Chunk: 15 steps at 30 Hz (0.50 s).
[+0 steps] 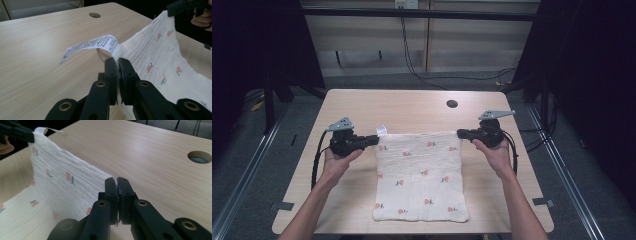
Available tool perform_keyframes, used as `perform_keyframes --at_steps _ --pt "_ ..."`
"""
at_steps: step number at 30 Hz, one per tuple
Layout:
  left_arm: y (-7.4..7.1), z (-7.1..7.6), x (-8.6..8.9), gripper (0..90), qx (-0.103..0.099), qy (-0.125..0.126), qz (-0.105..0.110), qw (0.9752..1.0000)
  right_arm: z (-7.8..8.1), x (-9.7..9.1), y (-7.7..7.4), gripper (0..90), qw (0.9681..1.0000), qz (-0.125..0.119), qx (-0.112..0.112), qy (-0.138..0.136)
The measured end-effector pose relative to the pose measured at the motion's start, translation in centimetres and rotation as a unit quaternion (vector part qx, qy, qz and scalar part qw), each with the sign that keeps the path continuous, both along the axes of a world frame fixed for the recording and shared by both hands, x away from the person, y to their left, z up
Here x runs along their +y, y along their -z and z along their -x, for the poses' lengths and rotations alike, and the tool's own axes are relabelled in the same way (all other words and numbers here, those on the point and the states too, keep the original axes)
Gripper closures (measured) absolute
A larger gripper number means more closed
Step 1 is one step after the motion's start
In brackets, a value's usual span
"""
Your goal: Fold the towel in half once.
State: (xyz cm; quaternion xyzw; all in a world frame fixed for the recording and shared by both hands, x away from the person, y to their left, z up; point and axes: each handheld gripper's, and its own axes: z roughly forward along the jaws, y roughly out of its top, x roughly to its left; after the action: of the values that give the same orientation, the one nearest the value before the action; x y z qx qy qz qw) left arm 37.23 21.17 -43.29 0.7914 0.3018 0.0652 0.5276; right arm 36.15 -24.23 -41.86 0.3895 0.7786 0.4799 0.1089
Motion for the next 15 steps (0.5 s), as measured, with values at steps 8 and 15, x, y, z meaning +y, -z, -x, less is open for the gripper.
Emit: perform_keyframes --at_steps 8,15 --pt "-1.4 2.4 0.8 86.1 -0.017 0.017 -0.029 0.9993 2.6 0.4 0.7 87.5 0.9997 -0.007 -0.005 -0.023" --pt "-1.0 4.3 1.1 86.1 -0.022 0.024 -0.022 0.9992 4.6 0.6 -0.1 87.7 0.9987 0.004 -0.008 -0.05"
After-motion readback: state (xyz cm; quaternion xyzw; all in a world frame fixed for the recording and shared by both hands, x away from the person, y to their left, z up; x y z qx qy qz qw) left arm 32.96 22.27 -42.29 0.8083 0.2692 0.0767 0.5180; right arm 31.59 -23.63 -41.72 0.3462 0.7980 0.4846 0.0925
